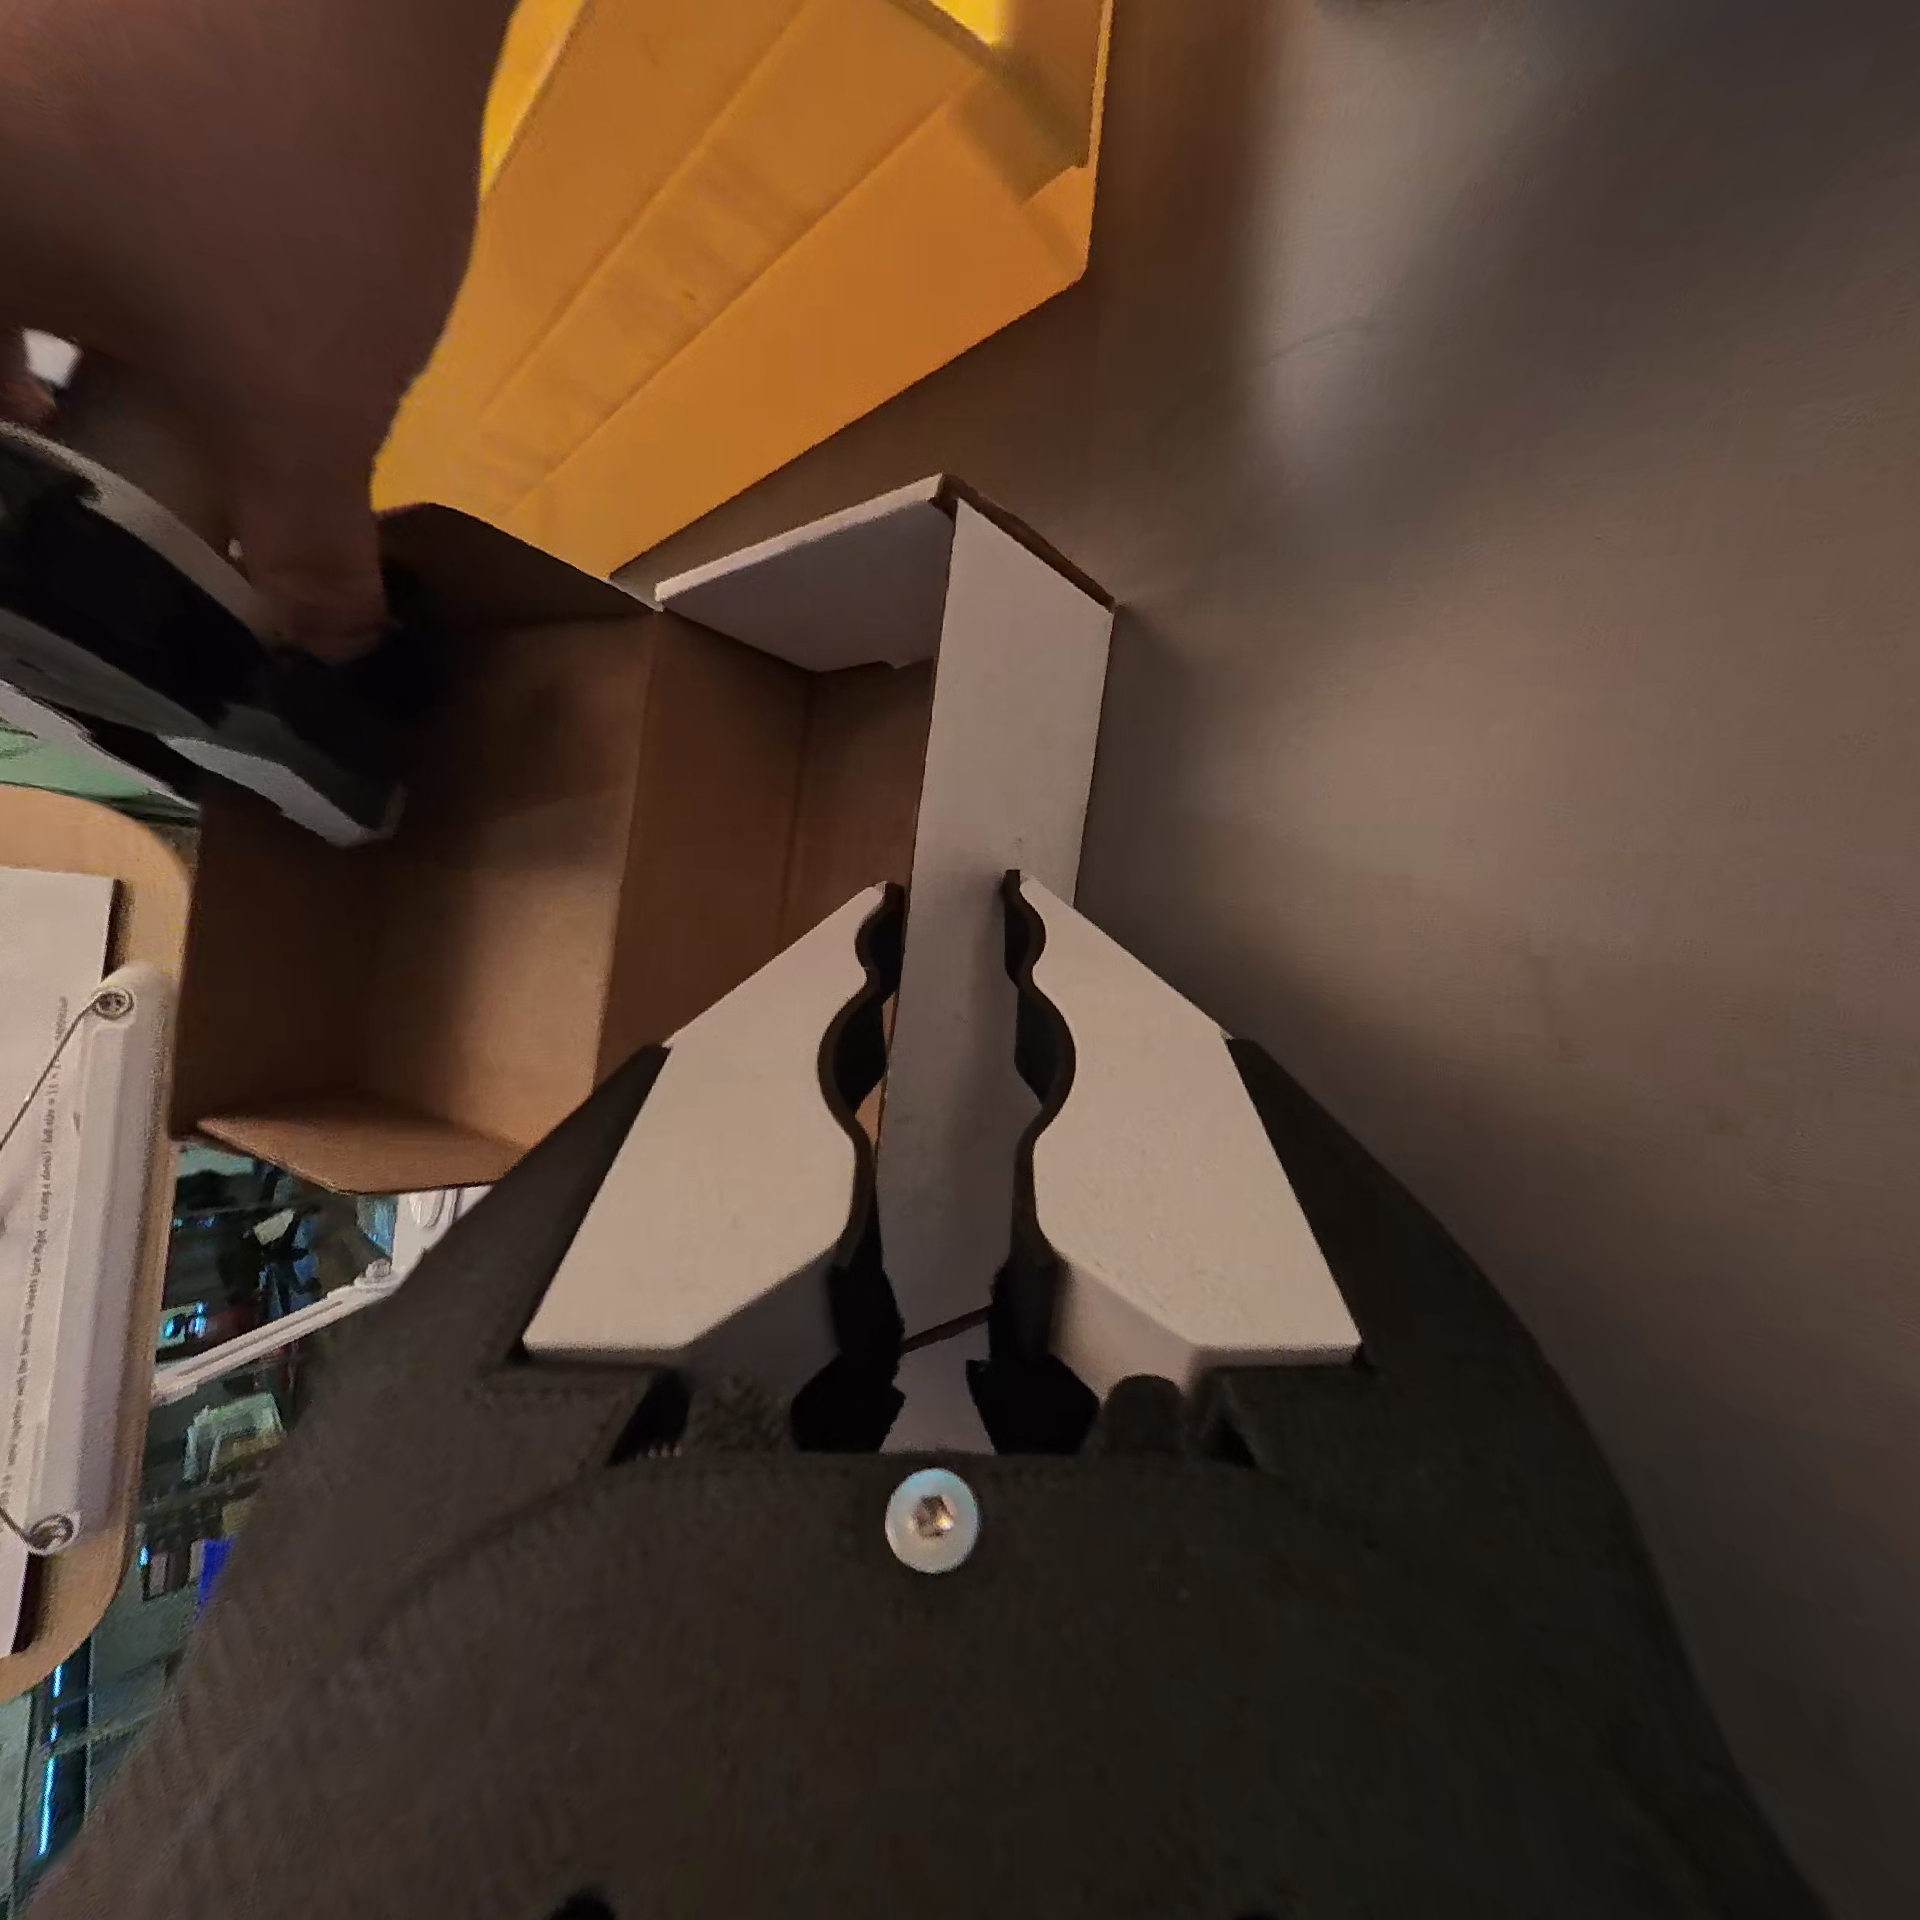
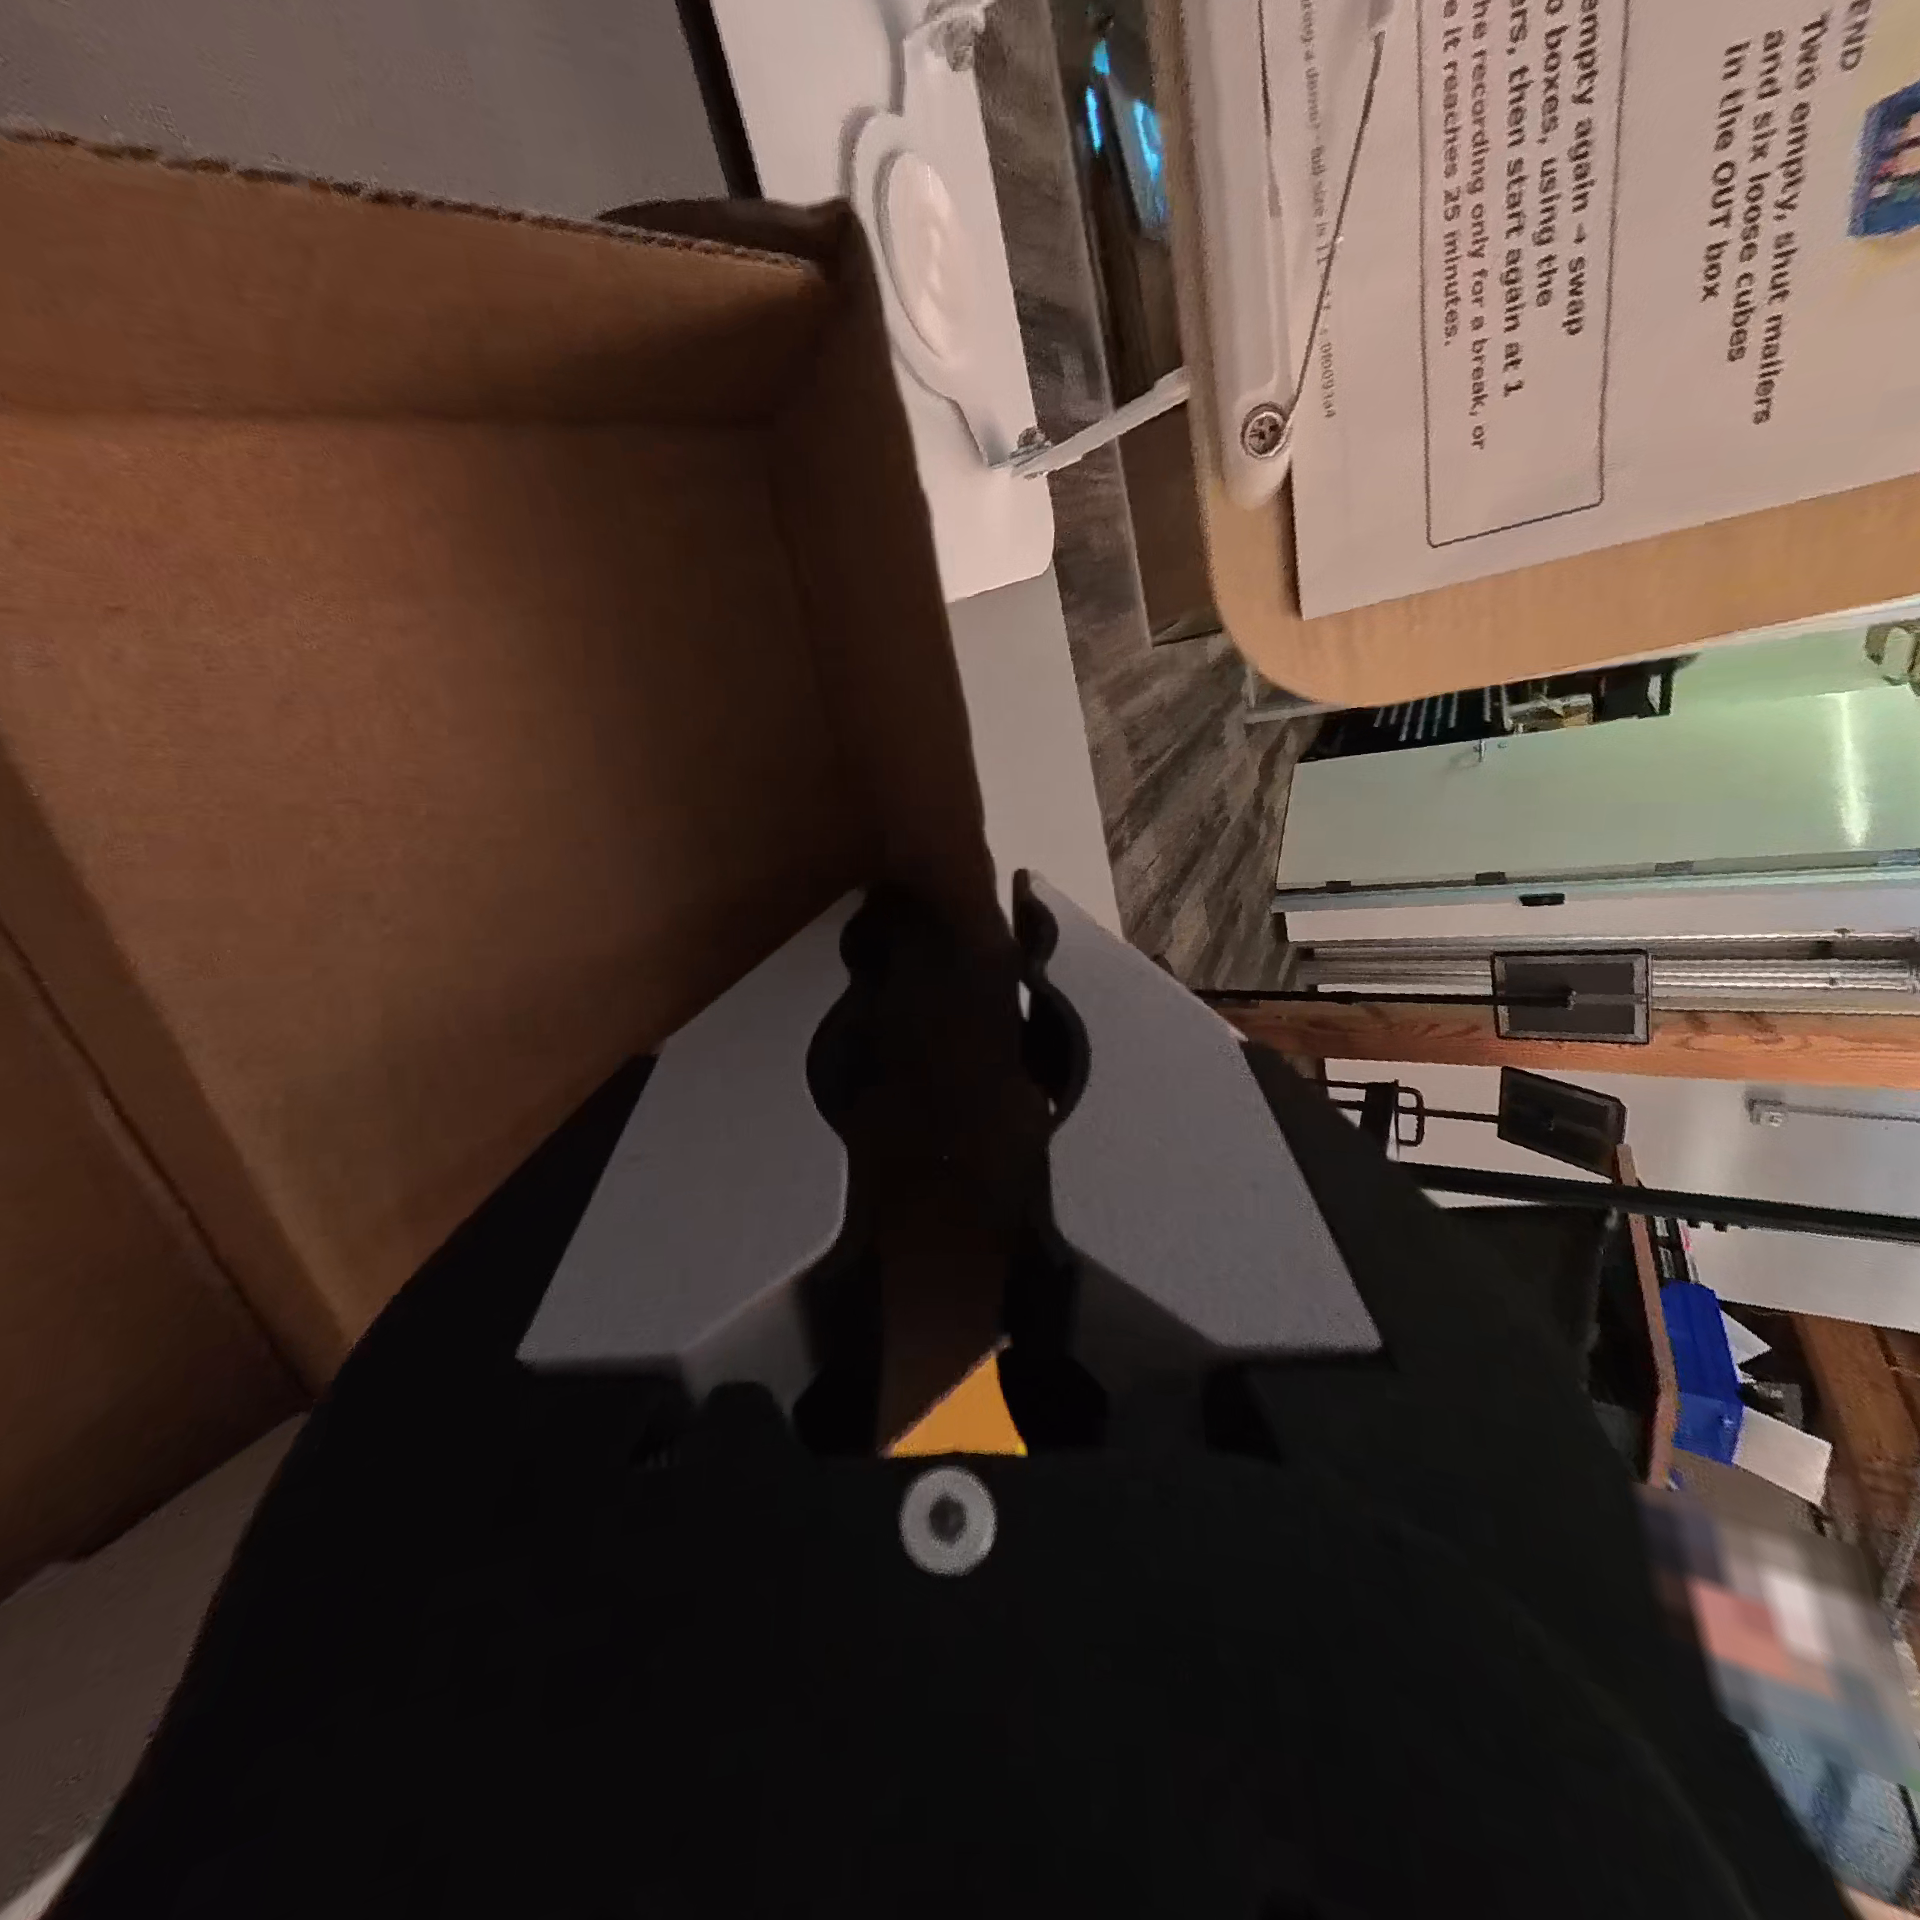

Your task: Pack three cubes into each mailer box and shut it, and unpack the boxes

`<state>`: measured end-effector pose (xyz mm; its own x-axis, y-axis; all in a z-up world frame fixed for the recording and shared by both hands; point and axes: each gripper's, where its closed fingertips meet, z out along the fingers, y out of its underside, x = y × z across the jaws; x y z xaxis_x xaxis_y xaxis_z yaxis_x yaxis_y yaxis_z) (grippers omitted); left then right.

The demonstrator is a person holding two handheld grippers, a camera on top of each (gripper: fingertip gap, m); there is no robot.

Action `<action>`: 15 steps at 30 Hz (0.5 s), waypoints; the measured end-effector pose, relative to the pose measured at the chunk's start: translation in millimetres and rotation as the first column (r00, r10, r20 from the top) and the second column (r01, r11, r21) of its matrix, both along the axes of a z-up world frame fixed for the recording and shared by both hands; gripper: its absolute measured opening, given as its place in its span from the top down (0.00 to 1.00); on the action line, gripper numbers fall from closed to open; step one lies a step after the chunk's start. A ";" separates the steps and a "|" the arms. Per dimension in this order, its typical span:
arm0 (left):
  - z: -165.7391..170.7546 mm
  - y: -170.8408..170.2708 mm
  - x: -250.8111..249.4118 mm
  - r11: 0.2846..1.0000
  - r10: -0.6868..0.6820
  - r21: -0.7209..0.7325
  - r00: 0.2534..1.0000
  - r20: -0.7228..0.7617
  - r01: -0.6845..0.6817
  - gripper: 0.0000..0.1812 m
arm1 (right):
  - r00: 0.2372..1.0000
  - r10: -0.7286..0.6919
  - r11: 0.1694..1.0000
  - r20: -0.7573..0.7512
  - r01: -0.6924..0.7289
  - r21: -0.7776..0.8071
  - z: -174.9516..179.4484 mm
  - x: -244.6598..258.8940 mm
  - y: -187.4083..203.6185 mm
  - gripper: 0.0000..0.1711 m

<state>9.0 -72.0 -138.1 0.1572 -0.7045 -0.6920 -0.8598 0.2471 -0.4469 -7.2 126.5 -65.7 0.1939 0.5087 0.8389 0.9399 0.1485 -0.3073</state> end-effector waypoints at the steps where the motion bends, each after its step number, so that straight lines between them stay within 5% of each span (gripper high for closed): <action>1: 0.0 2.0 -0.9 1.000 0.016 0.002 1.000 0.003 -0.016 0.90 | 0.999 0.021 1.000 -0.030 -0.021 0.003 7.2 -3.0 -2.9 0.84; 9: 0.4 28.0 -25.9 0.989 0.132 0.072 0.991 -0.037 -0.129 0.90 | 0.948 0.230 0.969 -0.220 -0.243 -0.038 66.0 -13.8 -51.4 0.77; 15: 0.2 34.0 -42.5 0.993 0.050 0.108 0.996 -0.078 -0.041 0.91 | 0.926 0.196 0.977 -0.322 -0.213 -0.020 109.1 13.6 -60.6 0.77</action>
